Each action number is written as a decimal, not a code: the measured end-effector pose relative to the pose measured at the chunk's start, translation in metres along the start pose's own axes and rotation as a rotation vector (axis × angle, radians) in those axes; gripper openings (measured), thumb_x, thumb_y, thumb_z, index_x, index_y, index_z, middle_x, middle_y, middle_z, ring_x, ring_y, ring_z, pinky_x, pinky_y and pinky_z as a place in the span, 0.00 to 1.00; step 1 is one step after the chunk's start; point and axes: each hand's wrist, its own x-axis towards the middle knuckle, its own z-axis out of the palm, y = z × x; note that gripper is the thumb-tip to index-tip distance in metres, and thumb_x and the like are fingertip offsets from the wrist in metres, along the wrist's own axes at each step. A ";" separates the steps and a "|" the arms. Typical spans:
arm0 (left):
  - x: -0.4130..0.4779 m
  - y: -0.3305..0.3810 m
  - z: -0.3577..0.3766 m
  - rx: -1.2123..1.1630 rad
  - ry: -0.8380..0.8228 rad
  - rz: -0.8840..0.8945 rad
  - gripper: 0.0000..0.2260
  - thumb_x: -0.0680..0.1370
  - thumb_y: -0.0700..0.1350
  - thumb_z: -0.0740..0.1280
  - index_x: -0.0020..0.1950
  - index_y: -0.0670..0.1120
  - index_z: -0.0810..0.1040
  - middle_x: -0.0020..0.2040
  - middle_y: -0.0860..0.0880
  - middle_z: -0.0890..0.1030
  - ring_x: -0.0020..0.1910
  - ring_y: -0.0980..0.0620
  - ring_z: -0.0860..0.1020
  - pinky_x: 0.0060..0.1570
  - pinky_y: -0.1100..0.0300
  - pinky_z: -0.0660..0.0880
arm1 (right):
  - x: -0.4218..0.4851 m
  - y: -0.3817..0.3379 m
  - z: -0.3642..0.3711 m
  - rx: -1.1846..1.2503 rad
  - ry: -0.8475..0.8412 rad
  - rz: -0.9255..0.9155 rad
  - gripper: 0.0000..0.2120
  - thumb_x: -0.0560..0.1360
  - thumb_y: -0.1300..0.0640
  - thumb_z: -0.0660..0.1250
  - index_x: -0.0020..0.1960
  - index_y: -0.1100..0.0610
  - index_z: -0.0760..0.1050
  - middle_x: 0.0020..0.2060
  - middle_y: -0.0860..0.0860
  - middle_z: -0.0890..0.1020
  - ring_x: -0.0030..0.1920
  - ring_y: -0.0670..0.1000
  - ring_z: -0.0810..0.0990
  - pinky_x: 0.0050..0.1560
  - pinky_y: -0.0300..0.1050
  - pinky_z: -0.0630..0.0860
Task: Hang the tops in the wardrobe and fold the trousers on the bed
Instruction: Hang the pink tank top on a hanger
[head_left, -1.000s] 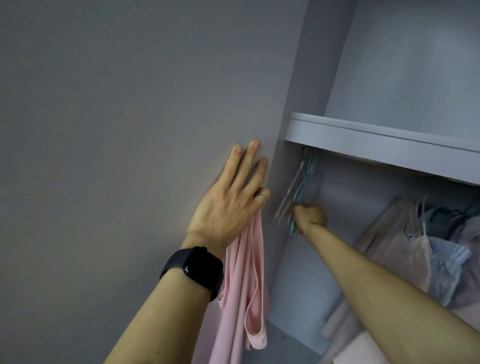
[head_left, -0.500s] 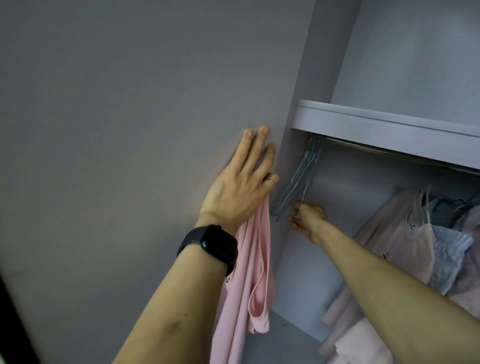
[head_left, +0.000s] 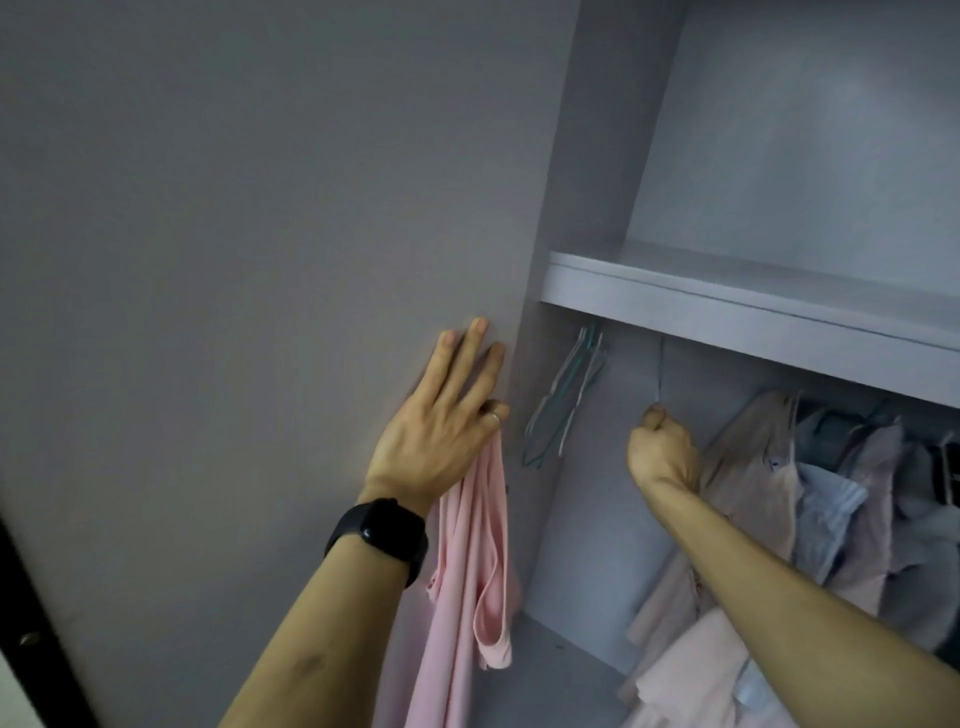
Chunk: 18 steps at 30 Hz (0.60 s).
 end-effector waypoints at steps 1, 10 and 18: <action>0.002 0.000 -0.004 -0.028 -0.039 0.005 0.21 0.82 0.47 0.46 0.72 0.52 0.68 0.80 0.36 0.37 0.73 0.25 0.29 0.66 0.31 0.21 | -0.006 0.006 -0.015 0.011 -0.005 0.019 0.22 0.85 0.52 0.49 0.64 0.61 0.77 0.64 0.66 0.78 0.62 0.68 0.76 0.62 0.55 0.72; -0.012 0.024 -0.049 -0.824 -0.125 -0.246 0.15 0.85 0.47 0.55 0.63 0.49 0.80 0.57 0.44 0.84 0.67 0.40 0.75 0.79 0.48 0.46 | -0.116 0.094 -0.149 0.313 -0.115 0.154 0.16 0.82 0.52 0.57 0.37 0.50 0.72 0.37 0.47 0.80 0.44 0.54 0.77 0.47 0.48 0.69; -0.032 0.112 -0.097 -1.377 -0.348 -0.158 0.19 0.83 0.49 0.65 0.74 0.54 0.72 0.53 0.53 0.86 0.53 0.47 0.82 0.50 0.62 0.71 | -0.182 0.157 -0.225 0.808 -0.152 0.461 0.28 0.79 0.49 0.69 0.24 0.50 0.61 0.25 0.46 0.58 0.24 0.45 0.56 0.23 0.36 0.55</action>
